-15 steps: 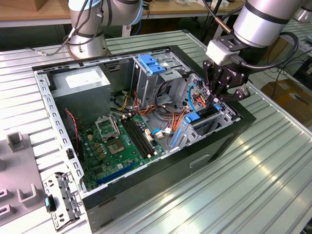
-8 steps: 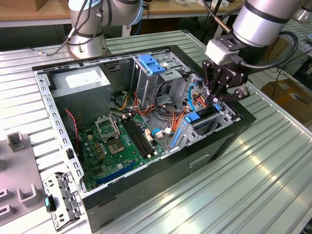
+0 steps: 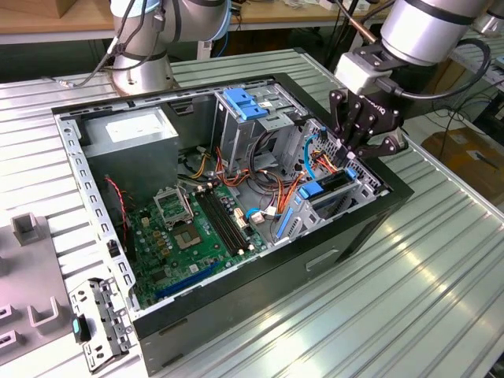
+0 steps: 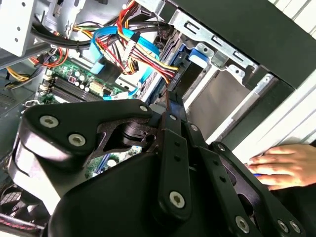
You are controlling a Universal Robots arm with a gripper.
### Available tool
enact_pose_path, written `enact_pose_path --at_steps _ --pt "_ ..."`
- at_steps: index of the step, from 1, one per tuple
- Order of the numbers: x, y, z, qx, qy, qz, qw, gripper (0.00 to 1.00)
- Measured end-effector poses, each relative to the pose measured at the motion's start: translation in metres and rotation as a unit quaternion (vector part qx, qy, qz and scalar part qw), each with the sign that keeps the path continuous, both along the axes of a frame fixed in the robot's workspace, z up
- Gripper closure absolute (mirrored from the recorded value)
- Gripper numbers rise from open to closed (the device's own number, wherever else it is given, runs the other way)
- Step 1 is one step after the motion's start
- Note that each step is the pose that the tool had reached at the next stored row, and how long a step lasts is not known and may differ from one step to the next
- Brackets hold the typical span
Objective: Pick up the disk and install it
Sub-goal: 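Insert the second disk wire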
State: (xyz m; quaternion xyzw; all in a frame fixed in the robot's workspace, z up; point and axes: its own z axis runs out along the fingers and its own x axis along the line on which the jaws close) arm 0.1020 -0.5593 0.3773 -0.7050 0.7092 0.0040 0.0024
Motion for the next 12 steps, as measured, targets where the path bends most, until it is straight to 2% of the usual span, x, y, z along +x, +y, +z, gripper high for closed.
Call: enact_pose_path --at_steps 1,2,4,6,7,8,9,10,12 --pt "0.0001 0.0033 0.0035 -0.0075 0.0002 0.0 0.99997 0.89" --pt "0.0 0.0085 0.0054 -0.0121 0.0003 0.0 0.99993 0.89" --pt "0.0001 0.0208 0.0086 -0.0172 0.0014 0.0 0.99985 0.89" --pt "0.0 0.0255 0.0156 -0.0195 0.0023 0.0 0.99981 0.89" --pt "0.0001 0.0292 0.0233 -0.0216 0.0029 0.0 0.99976 0.89" --pt "0.0 0.0334 0.0265 -0.0238 0.0036 0.0 0.99971 0.89" --pt "0.0001 0.0367 0.027 -0.026 0.0045 0.0 0.99965 0.89" --pt "0.0004 0.0416 0.027 -0.0287 0.0072 0.0 0.99956 0.89" --pt "0.001 0.0479 0.0269 -0.0325 0.0138 0.0 0.99938 0.89"
